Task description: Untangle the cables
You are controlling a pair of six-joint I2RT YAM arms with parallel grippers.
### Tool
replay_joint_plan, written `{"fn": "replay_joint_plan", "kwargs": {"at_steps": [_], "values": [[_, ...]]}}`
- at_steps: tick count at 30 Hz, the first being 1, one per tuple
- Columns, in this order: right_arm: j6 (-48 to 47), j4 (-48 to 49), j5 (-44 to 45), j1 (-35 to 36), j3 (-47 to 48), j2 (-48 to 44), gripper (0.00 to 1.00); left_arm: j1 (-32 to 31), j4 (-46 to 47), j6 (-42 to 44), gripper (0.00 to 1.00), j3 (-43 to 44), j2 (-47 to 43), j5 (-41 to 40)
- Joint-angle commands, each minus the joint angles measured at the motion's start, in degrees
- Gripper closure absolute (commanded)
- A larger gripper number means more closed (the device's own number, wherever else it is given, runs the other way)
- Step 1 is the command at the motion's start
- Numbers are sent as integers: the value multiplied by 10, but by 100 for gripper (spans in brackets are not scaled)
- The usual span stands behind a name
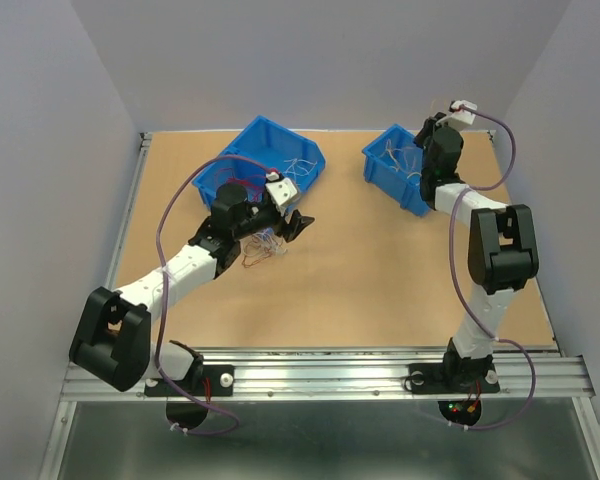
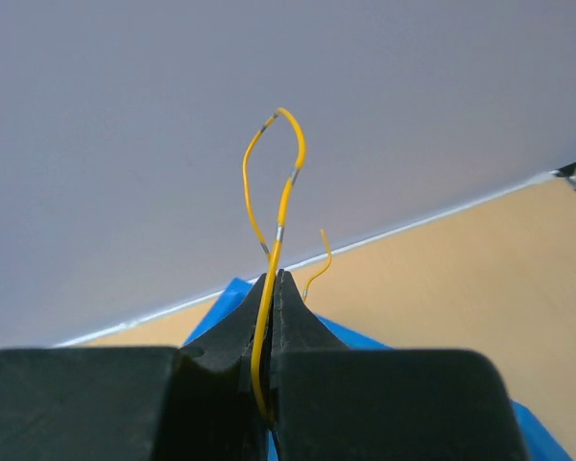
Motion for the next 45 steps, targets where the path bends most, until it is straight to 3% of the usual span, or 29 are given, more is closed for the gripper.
{"fn": "replay_joint_plan", "kwargs": {"at_steps": [1,8,10,11,16,20,25,31,37,40,45], "values": [[-46,116,100,3,16,10,99,-2,24,8,21,9,-1,8],[-84,146,114,4,2,33,98,-2,20,6,22,8,-11,9],[-87,146,86,4,-23,20,84,-4,19,5,22,9,-12,10],[-85,142,72,4,-30,7,70,-4,18,5,22,10,-13,11],[-82,103,59,7,-58,-18,69,-8,10,5,22,12,-15,11],[-81,44,60,8,-64,-34,38,-11,6,8,22,12,-18,8],[-54,32,21,8,-112,-86,25,-14,4,12,22,14,-13,1],[-48,-92,-57,8,-87,-133,24,-17,-3,18,22,18,-11,-6],[21,-186,30,-19,-56,-129,22,-20,-6,23,22,19,-9,-10],[123,-189,-106,-97,-65,-120,22,-21,-10,29,22,21,-1,-13],[248,-112,-201,-181,-91,-70,22,-23,-15,33,22,27,8,-16]]}}
